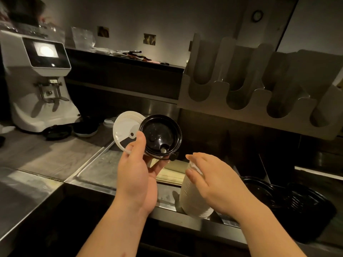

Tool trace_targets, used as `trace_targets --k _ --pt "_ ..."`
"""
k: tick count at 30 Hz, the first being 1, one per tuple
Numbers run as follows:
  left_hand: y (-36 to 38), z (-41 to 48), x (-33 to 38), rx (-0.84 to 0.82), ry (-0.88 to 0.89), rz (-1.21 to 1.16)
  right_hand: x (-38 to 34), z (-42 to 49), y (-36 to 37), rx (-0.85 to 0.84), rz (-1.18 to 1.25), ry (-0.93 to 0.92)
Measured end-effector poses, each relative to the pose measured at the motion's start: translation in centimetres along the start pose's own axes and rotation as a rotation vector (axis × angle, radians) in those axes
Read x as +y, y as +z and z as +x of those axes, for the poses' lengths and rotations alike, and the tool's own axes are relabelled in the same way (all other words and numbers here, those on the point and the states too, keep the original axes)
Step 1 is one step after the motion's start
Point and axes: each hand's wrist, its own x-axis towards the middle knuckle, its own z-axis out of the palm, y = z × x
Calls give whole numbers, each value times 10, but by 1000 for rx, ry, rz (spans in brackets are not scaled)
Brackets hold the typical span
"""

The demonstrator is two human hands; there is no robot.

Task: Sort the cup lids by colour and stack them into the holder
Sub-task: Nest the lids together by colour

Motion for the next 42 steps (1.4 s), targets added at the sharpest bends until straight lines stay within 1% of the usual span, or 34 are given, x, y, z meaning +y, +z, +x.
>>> trace_targets --k 2,3,4,5,6,7,9,10,11,13,16,18,20,22,24,26,29,33,37,39,40,42 --pt "4 -4 5 -14 14 -32 0 0 -1 6 -17 -8" --pt "8 -7 7 -32 20 -44 2 0 -2 15 27 -28" --pt "12 -10 10 -58 24 -48 3 -2 -3 50 121 -44" --pt "17 -12 11 -86 29 -44 5 -6 -5 121 247 -49" --pt "21 -16 13 -111 35 -35 7 -11 -7 245 353 -63" --pt "26 -19 15 -134 42 -25 10 -17 -10 423 405 -109" --pt "36 -26 14 -199 37 -14 13 -27 -20 763 338 -234" --pt "43 -32 12 -243 22 -13 16 -30 -25 855 284 -298" --pt "50 -36 10 -287 0 -13 19 -33 -30 904 224 -354" --pt "64 -45 5 -359 -59 -5 26 -41 -41 947 151 -437" --pt "83 -56 -7 -422 -114 23 41 -56 -54 973 155 -428" --pt "95 -62 -16 -394 -131 50 54 -67 -60 967 217 -393" --pt "105 -65 -25 -315 -171 0 72 -81 -68 998 300 -325" --pt "114 -68 -33 -233 -209 -84 97 -98 -78 1053 373 -196" --pt "121 -73 -41 -214 -210 -111 124 -115 -85 1062 460 -18" --pt "127 -78 -50 -227 -198 -116 149 -131 -84 1013 497 132" --pt "133 -84 -63 -265 -196 -71 171 -148 -77 933 511 229" --pt "133 -89 -78 -280 -208 -29 183 -157 -67 907 602 271" --pt "127 -91 -87 -259 -198 -11 200 -158 -58 913 696 369" --pt "125 -93 -88 -244 -192 -8 205 -155 -56 899 719 365" --pt "124 -93 -87 -239 -189 -9 205 -152 -55 868 731 346" --pt "124 -92 -85 -237 -167 -14 200 -141 -53 743 718 279"
